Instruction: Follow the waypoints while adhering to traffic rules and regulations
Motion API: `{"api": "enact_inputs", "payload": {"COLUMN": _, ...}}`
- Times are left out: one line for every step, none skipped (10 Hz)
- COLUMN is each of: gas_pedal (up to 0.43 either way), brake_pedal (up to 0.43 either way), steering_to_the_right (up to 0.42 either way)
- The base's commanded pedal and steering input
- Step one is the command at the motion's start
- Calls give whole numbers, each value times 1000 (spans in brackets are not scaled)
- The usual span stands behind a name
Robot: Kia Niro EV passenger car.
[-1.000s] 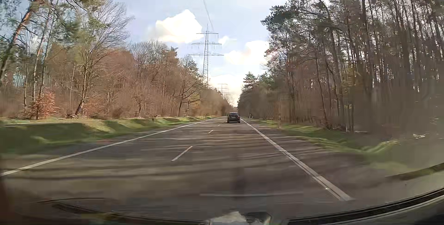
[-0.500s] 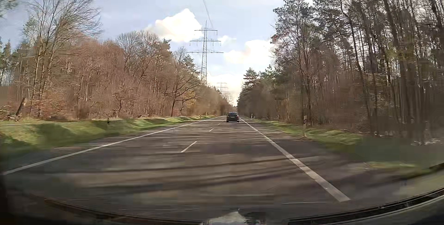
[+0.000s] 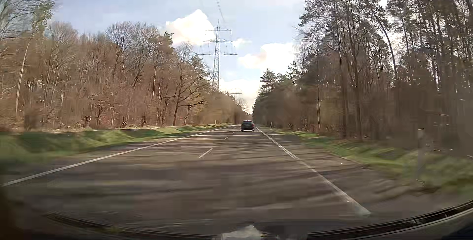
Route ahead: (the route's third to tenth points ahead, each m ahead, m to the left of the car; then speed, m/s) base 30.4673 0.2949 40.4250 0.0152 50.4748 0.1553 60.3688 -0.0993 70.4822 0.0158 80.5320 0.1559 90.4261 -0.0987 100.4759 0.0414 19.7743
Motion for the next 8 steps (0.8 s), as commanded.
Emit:
{"api": "enact_inputs", "payload": {"gas_pedal": 240, "brake_pedal": 0, "steering_to_the_right": 0}}
{"api": "enact_inputs", "payload": {"gas_pedal": 240, "brake_pedal": 0, "steering_to_the_right": 0}}
{"api": "enact_inputs", "payload": {"gas_pedal": 240, "brake_pedal": 0, "steering_to_the_right": 0}}
{"api": "enact_inputs", "payload": {"gas_pedal": 240, "brake_pedal": 0, "steering_to_the_right": 0}}
{"api": "enact_inputs", "payload": {"gas_pedal": 240, "brake_pedal": 0, "steering_to_the_right": 0}}
{"api": "enact_inputs", "payload": {"gas_pedal": 240, "brake_pedal": 0, "steering_to_the_right": 0}}
{"api": "enact_inputs", "payload": {"gas_pedal": 240, "brake_pedal": 0, "steering_to_the_right": 0}}
{"api": "enact_inputs", "payload": {"gas_pedal": 240, "brake_pedal": 0, "steering_to_the_right": 0}}
